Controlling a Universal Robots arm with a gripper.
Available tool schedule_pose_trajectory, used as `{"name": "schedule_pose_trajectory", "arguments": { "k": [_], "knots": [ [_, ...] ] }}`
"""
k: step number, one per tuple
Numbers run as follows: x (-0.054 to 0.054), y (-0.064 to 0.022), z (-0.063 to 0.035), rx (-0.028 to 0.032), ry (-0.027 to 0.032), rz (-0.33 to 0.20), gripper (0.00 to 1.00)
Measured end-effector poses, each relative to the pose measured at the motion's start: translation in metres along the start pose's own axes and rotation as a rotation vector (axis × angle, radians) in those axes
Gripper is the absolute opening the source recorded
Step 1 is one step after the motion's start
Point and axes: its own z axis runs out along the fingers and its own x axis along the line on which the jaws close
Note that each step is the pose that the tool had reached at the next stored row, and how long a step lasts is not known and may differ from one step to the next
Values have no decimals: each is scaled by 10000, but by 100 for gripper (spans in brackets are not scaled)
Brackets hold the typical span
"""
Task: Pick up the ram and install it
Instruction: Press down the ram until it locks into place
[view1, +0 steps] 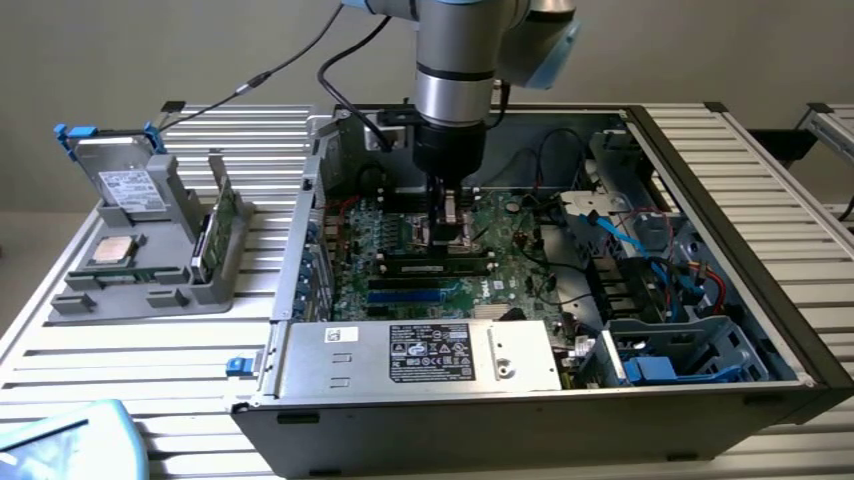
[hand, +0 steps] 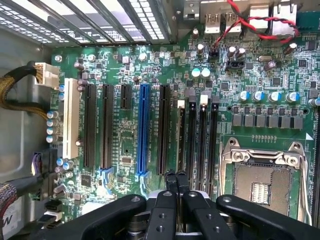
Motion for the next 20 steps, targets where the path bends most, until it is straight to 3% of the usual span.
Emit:
{"name": "schedule_pose_trajectory", "arguments": {
  "k": [3, 20],
  "knots": [
    [26, -31, -24, -77, -3, -17, 10],
    [27, -33, -24, -77, -16, -18, 10]
  ]
}}
